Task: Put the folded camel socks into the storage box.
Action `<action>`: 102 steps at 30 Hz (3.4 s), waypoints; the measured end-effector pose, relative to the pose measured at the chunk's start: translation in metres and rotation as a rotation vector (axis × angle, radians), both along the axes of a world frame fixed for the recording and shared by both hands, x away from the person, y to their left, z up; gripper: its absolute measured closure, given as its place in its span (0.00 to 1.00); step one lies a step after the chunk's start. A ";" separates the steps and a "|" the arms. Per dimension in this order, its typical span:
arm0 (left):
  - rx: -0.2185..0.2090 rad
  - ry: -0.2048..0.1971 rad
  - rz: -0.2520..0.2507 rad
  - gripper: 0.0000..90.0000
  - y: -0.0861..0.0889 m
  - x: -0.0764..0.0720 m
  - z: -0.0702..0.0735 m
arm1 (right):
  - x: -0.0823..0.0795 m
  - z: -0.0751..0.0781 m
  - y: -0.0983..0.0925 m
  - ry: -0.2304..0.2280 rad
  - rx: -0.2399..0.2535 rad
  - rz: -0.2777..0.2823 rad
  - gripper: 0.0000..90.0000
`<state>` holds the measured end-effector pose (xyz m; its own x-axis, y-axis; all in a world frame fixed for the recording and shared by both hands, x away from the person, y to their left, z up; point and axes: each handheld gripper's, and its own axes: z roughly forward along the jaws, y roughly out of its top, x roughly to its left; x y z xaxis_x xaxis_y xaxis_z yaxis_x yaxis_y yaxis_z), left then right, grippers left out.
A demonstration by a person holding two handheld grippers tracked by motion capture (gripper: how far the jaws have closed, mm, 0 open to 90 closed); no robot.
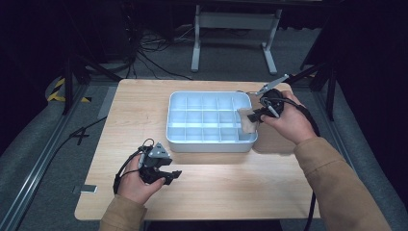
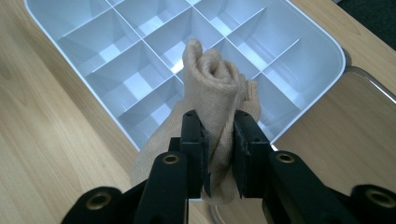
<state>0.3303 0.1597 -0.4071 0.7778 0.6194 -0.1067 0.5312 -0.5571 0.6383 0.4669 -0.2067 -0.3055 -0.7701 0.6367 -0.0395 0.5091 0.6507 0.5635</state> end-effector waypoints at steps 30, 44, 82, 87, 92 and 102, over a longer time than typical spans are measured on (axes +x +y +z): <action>-0.003 0.006 -0.001 0.49 0.000 0.003 -0.001 | 0.019 -0.058 0.026 0.060 -0.255 0.022 0.84; 0.001 0.008 0.015 0.48 0.004 -0.001 -0.002 | 0.021 -0.076 0.034 0.134 -0.303 -0.001 0.84; 0.007 0.020 0.037 0.48 0.013 -0.006 -0.007 | 0.029 -0.101 0.033 0.247 -0.288 -0.027 0.69; 0.002 0.022 0.040 0.48 0.013 -0.007 -0.007 | 0.023 -0.087 0.024 0.227 -0.214 -0.039 0.68; 0.011 0.021 0.033 0.48 0.013 -0.006 -0.006 | 0.014 -0.069 0.013 0.166 -0.135 -0.031 0.66; 0.009 0.021 0.035 0.48 0.011 -0.005 -0.005 | -0.008 -0.043 0.000 0.043 -0.013 0.017 0.59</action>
